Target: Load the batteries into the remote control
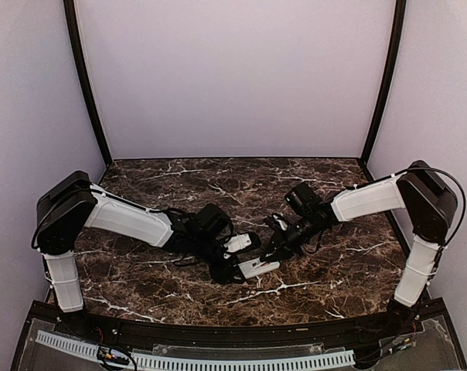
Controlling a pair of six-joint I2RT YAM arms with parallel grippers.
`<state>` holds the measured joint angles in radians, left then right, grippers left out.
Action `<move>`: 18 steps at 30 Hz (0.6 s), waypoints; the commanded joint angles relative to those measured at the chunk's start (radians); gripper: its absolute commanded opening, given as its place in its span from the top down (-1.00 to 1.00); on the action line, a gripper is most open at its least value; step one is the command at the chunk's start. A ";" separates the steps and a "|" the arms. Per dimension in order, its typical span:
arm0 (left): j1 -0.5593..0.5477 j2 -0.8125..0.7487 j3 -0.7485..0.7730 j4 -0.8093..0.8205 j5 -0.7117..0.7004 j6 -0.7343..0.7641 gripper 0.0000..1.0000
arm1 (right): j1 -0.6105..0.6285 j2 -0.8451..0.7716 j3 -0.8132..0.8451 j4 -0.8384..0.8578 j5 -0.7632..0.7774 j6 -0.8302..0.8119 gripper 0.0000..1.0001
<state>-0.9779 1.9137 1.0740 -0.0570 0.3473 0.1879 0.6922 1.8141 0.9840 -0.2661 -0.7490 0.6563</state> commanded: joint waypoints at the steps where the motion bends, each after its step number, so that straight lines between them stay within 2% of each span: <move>1: -0.025 0.030 -0.038 -0.115 0.010 -0.032 -0.29 | 0.032 0.043 -0.022 0.029 0.048 0.022 1.00; 5: -0.025 0.027 -0.034 -0.078 0.010 -0.027 -0.36 | 0.032 0.060 -0.011 0.027 0.047 -0.002 1.00; 11: -0.026 0.020 -0.021 -0.038 -0.010 -0.009 -0.37 | 0.029 0.094 0.045 -0.052 0.061 -0.066 0.98; 18: -0.006 -0.052 -0.040 0.038 0.027 -0.049 -0.38 | 0.025 0.107 0.034 -0.047 0.062 -0.077 0.95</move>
<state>-0.9882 1.9087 1.0679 -0.0193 0.3374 0.1730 0.6937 1.8603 1.0302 -0.2989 -0.7689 0.5999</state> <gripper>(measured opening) 0.688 0.023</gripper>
